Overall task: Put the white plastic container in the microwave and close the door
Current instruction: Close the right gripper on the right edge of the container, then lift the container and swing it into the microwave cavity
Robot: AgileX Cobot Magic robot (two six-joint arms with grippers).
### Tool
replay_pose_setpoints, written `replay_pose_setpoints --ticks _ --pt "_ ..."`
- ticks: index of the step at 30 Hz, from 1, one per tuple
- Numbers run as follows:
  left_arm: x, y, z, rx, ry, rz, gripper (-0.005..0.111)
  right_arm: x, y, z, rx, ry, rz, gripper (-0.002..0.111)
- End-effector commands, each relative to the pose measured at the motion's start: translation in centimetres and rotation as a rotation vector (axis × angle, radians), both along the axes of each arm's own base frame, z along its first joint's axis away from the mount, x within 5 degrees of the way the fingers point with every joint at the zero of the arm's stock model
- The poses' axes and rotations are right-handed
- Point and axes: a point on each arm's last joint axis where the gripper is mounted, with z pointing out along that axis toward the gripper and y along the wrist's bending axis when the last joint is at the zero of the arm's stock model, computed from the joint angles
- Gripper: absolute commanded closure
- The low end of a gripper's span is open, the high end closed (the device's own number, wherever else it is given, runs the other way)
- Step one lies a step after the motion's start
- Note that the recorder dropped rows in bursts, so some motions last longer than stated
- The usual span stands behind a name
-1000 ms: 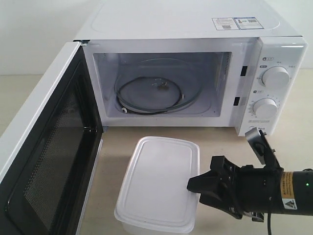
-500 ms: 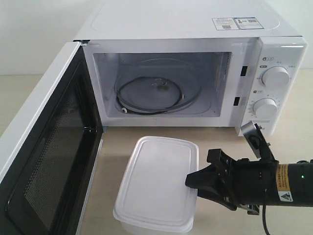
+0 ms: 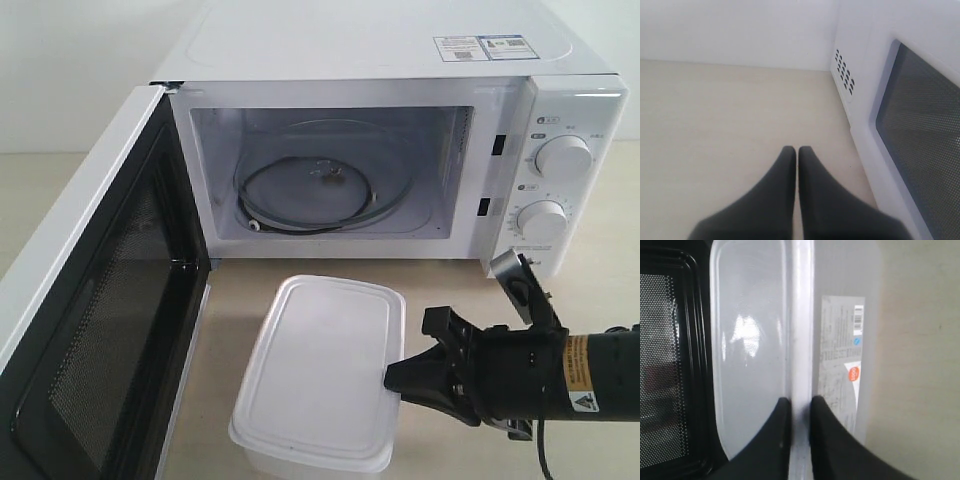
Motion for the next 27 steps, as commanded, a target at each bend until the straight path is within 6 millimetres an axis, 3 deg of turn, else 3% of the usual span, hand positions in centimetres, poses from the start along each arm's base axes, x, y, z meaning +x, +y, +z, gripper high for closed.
replay_pose_setpoints --ticks 1,10,19,27 --pt "0.0 0.0 -0.1 -0.017 0.000 0.002 0.102 -0.1 -0.3 -0.5 -0.083 -0.022 0.031 0.108" --pt "0.0 0.0 -0.1 -0.017 0.000 0.002 0.102 -0.2 0.0 0.3 0.002 -0.140 0.022 0.108" --pt "0.0 0.0 -0.1 -0.017 0.000 0.002 0.102 -3.0 -2.1 0.3 0.084 -0.222 -0.307 0.108" --pt "0.0 0.0 -0.1 -0.017 0.000 0.002 0.102 -2.6 -2.8 0.3 0.131 -0.157 -0.460 0.108"
